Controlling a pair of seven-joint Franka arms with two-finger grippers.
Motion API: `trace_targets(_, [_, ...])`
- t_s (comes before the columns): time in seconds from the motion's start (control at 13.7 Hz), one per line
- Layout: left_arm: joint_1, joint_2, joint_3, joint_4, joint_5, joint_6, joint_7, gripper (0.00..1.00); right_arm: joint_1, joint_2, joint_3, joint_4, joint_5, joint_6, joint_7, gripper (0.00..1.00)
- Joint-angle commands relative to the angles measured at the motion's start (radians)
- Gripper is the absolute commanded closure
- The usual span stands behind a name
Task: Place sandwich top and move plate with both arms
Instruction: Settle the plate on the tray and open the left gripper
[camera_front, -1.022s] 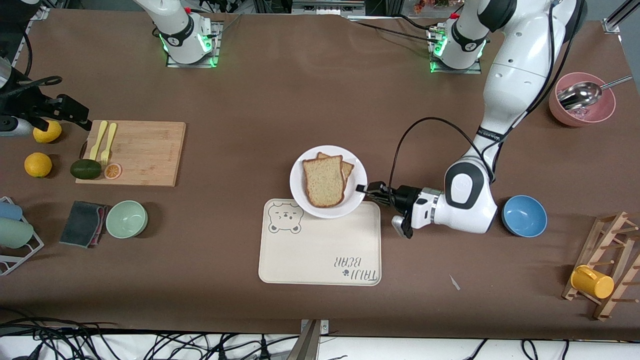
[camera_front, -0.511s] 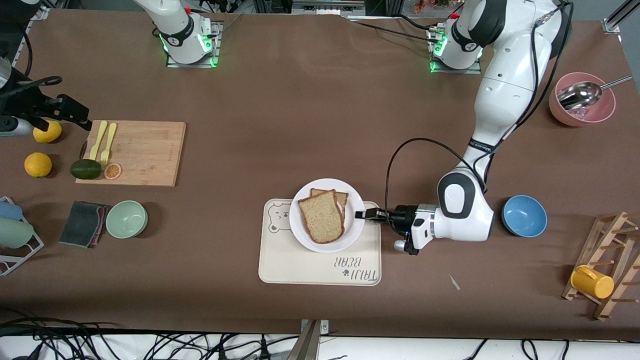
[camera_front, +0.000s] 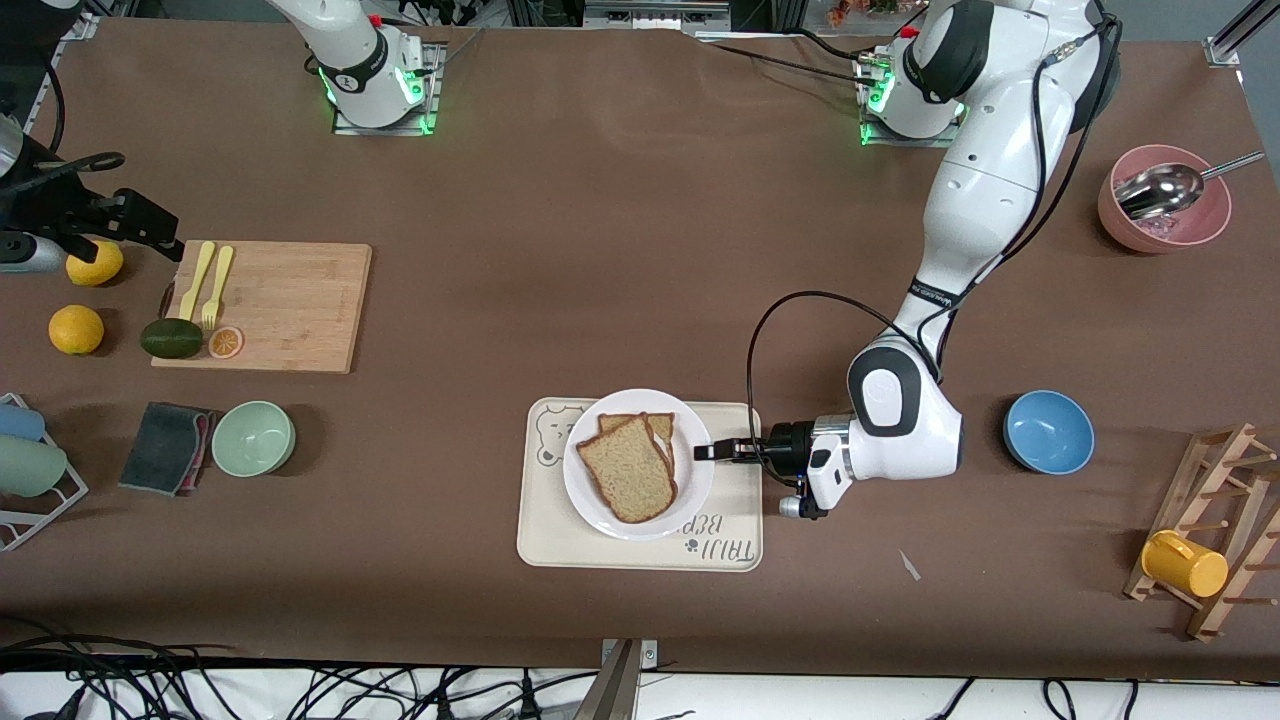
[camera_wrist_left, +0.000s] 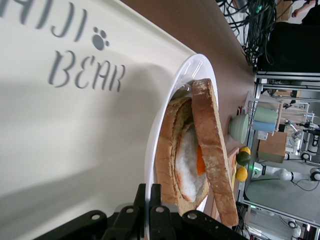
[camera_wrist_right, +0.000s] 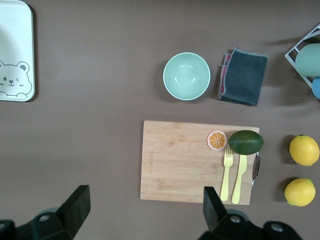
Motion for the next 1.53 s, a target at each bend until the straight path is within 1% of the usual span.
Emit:
trace_targets(0.0, [0.000,0.035,-0.002,0.048,-0.043,0.024,0.002,1.00,-0.017,-0.007,0.015,-0.003,-0.001,-0.006,0.004,0.00])
trace_targets(0.07, [-0.002,0.038,-0.005,0.048,-0.053,0.039,0.015,1.00,-0.017,-0.007,0.014,-0.003,-0.001,-0.006,0.004,0.00])
trace_targets(0.22, [-0.008,0.045,-0.005,0.045,-0.144,0.048,0.083,1.00,-0.017,-0.007,0.014,-0.003,-0.001,-0.006,0.004,0.00])
trace_targets(0.29, [-0.008,0.047,-0.005,0.045,-0.155,0.048,0.102,1.00,-0.017,-0.007,0.014,-0.003,-0.001,-0.006,0.004,0.00])
trace_targets(1.39, [-0.031,0.076,-0.003,0.043,-0.160,0.068,0.107,1.00,-0.017,-0.007,0.015,-0.003,-0.001,-0.006,0.004,0.00])
trace_targets(1.46, [-0.031,0.076,-0.003,0.043,-0.162,0.068,0.105,0.89,-0.017,-0.007,0.015,-0.003,-0.001,-0.006,0.004,0.00])
